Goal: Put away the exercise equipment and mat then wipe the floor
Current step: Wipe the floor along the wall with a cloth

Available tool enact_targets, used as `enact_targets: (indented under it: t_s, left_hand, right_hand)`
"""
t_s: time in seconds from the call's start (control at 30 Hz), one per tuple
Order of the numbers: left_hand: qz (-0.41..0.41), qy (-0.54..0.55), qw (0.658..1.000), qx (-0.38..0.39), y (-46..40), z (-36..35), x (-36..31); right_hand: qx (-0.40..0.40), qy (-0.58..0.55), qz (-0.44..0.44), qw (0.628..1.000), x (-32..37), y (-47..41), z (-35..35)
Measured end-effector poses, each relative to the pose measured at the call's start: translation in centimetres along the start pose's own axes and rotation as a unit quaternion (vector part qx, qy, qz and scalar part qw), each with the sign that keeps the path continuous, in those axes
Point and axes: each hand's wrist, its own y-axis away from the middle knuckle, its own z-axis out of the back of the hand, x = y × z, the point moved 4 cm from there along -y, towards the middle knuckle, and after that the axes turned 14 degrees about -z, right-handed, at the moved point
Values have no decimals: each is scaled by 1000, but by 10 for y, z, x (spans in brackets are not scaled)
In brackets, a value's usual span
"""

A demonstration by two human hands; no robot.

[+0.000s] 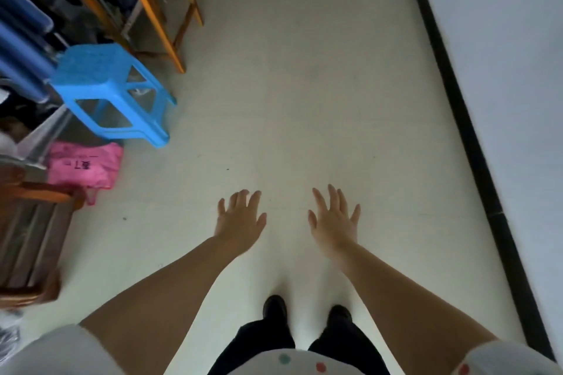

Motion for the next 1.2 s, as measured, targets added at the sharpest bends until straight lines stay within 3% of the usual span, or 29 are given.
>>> enact_targets:
  t_s: [0.2,0.43,0.73,0.87,1.1,1.2]
  left_hand:
    - [-12,25,1000,5,-74,30,58]
    - [-6,20,999,-32,-203,96,140]
    - [66,39,995,-65,-332,197,273]
    - [49,18,997,-56,-414,230,343]
    - [-23,3,996,-83,-564,335,456]
    - [-46,7,997,-57,-630,372,486]
  right_hand:
    - [-13,41,4,999,52,-66,35]
    - [-30,83,14,996,123,-210,92]
    - [-38,118,116,985,297,-371,196]
    - [-57,117,146,981,372,-444,223]
    - [-72,103,87,988,470,-580,295]
    - [-73,85,54,992,500,-626,334]
